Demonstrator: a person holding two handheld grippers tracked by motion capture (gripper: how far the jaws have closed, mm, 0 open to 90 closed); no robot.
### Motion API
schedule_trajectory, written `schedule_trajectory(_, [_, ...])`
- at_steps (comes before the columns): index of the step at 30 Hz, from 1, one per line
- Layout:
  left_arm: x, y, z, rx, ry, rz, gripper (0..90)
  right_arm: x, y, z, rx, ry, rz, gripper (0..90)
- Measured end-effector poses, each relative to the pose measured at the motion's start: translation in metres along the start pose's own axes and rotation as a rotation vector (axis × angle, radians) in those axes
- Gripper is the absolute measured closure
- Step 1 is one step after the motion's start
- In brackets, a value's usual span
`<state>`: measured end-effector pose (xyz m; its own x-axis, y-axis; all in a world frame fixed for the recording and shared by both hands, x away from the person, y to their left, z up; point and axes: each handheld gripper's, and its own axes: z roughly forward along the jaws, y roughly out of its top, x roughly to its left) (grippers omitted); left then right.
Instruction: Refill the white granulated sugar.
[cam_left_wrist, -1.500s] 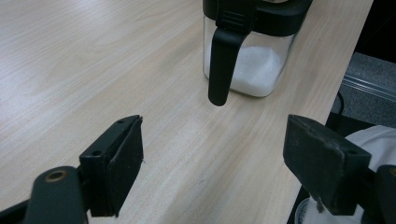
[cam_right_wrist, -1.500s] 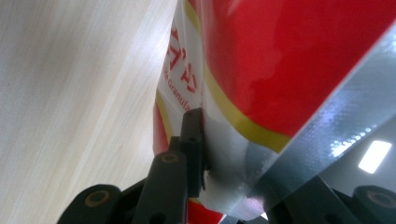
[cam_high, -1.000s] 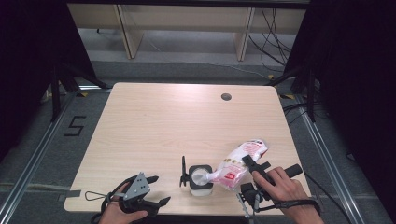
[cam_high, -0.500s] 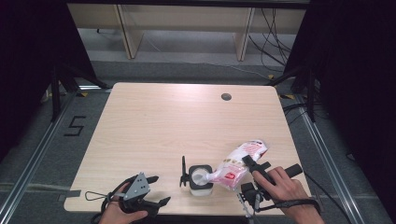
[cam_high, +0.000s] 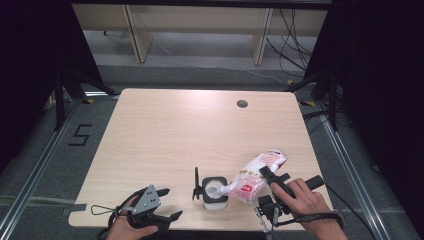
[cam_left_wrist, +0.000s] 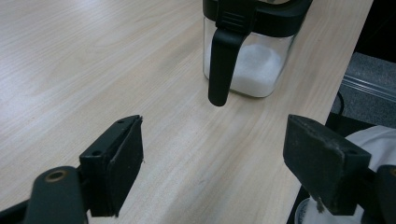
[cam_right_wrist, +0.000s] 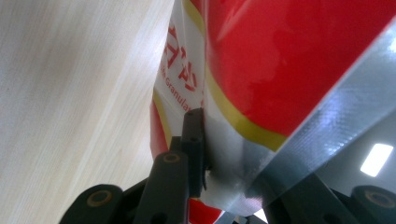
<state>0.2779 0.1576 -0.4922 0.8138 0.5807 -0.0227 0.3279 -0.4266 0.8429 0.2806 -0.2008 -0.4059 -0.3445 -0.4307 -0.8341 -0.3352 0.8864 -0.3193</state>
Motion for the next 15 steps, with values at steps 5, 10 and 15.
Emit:
schedule_trajectory(5, [0.0000,0.0000,0.0000,0.000,0.000,0.000,19.8,-0.0016,-0.0004,0.0017,-0.017,-0.006,-0.022,76.3])
schedule_trajectory(10, [0.0004,0.0004,-0.0004,0.000,0.000,0.012,19.8,-0.0015,-0.0011,0.0009,0.001,0.013,-0.015,76.4])
schedule_trajectory(15, [0.0006,0.0005,-0.0004,0.000,-0.001,0.014,19.8,-0.0006,-0.0024,0.0024,-0.013,-0.004,-0.012,76.5])
